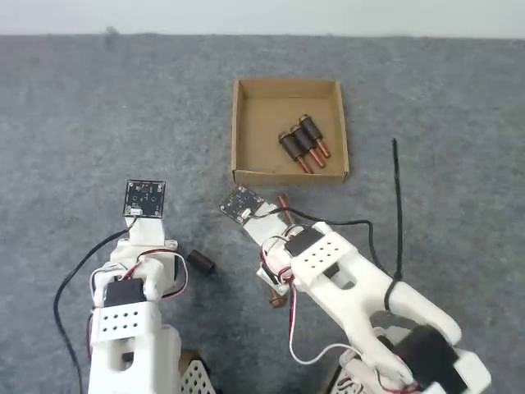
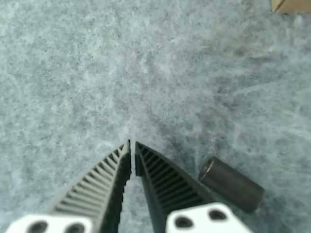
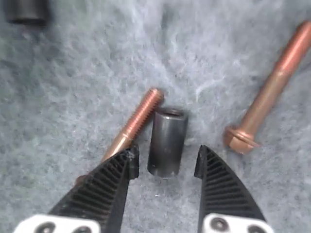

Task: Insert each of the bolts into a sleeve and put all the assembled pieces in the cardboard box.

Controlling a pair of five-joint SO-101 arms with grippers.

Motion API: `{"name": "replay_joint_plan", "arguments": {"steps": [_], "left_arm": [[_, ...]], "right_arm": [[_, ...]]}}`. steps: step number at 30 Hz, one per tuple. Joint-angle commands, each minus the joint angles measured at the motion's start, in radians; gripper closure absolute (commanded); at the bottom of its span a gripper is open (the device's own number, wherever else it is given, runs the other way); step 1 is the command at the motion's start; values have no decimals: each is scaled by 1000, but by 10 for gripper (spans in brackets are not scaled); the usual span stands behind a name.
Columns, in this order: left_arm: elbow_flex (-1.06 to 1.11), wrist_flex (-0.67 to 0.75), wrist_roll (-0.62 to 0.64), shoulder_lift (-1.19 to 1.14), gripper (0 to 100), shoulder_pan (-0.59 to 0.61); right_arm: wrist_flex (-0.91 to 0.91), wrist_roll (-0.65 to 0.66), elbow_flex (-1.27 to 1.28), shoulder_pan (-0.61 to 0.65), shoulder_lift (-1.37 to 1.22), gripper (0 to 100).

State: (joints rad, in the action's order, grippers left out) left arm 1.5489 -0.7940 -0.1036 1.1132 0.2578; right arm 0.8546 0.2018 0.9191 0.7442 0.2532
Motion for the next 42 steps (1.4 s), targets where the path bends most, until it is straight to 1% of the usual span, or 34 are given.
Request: {"name": "replay_joint_plan", "arguments": {"steps": [1, 7, 13, 15, 18, 21, 24, 28, 36, 42], "left_arm": [[-5, 26, -9, 20, 991, 5], [-5, 26, -9, 20, 991, 5], [-5, 26, -9, 20, 991, 5], [-5, 26, -9, 20, 991, 5], [-5, 26, -9, 20, 991, 5], [-5, 26, -9, 20, 991, 5], [-5, 26, -9, 20, 991, 5], [-5, 26, -9, 20, 991, 5], [-5, 26, -9, 20, 991, 5], [-5, 26, -9, 20, 991, 5]], "right_arm": [[-7, 14, -78, -15, -19, 822], [12, 54, -115, -15, -73, 822], [-4, 54, -115, -15, -76, 824], [-4, 54, -115, -15, -77, 864], [-4, 54, -117, -15, -79, 997], [7, 54, -117, -19, -73, 967], [51, 51, -138, -42, -51, 993], [134, 46, -163, -124, 54, 991], [166, 43, -92, -360, 291, 991], [162, -51, -54, -522, 312, 990]]}}
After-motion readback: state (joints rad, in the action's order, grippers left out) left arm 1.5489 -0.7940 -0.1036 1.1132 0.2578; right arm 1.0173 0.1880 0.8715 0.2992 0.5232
